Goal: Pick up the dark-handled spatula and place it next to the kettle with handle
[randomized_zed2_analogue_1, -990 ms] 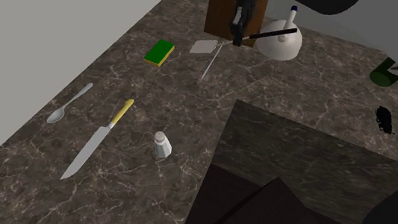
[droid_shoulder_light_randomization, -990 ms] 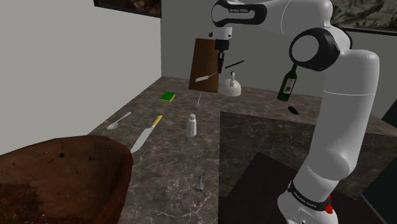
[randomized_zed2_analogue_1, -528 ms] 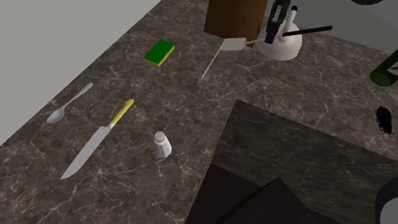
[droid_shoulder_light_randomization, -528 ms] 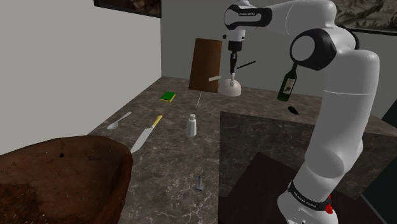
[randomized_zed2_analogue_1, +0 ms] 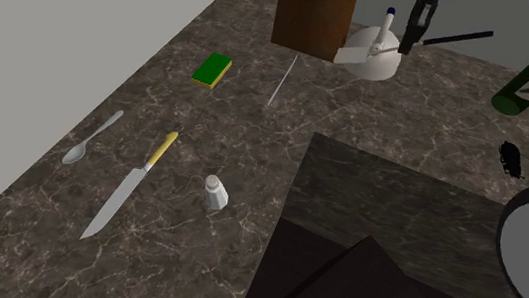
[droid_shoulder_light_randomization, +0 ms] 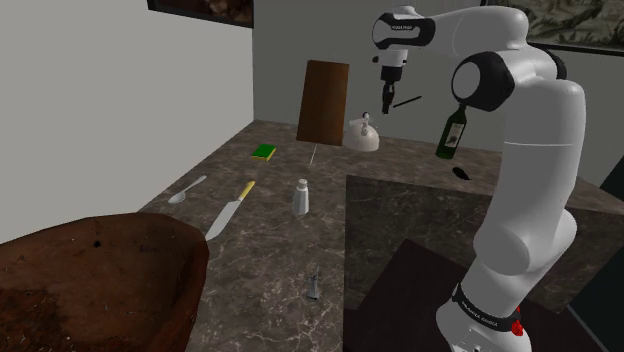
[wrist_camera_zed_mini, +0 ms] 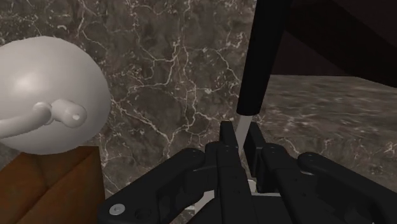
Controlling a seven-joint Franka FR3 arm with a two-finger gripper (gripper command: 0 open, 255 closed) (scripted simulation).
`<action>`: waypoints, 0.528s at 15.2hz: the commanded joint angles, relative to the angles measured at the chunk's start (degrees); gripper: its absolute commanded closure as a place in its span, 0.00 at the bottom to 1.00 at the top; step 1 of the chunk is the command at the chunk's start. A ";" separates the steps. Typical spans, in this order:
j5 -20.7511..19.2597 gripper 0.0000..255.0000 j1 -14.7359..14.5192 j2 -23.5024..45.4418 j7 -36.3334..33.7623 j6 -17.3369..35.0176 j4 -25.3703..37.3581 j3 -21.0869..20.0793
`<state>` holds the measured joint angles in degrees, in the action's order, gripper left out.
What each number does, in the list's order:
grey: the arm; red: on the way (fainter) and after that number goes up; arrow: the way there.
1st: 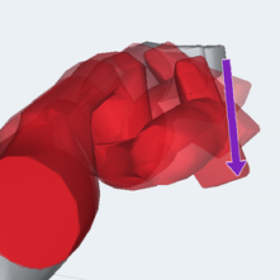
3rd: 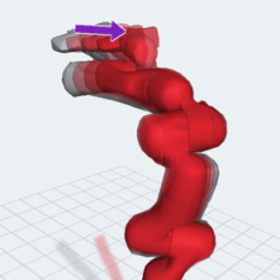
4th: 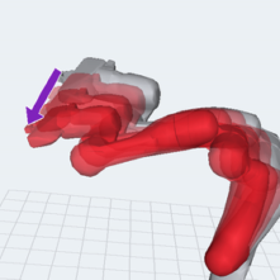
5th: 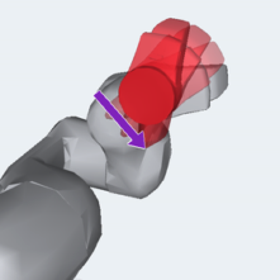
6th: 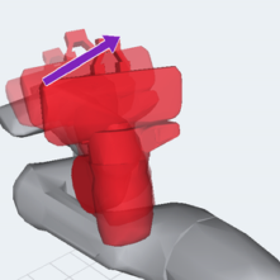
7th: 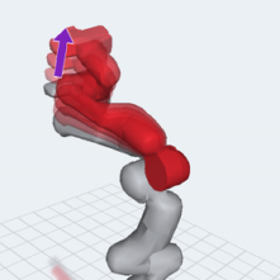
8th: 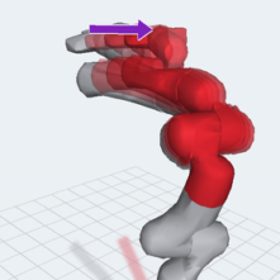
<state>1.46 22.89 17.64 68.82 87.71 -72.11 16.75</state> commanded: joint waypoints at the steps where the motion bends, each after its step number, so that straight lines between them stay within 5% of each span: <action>1: 0.61 1.00 2.05 1.52 2.72 -0.55 2.10 0.81; 8: 3.84 1.00 10.55 10.25 11.50 -4.48 14.83 2.83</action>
<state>4.69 32.15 26.12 79.16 84.17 -59.99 19.42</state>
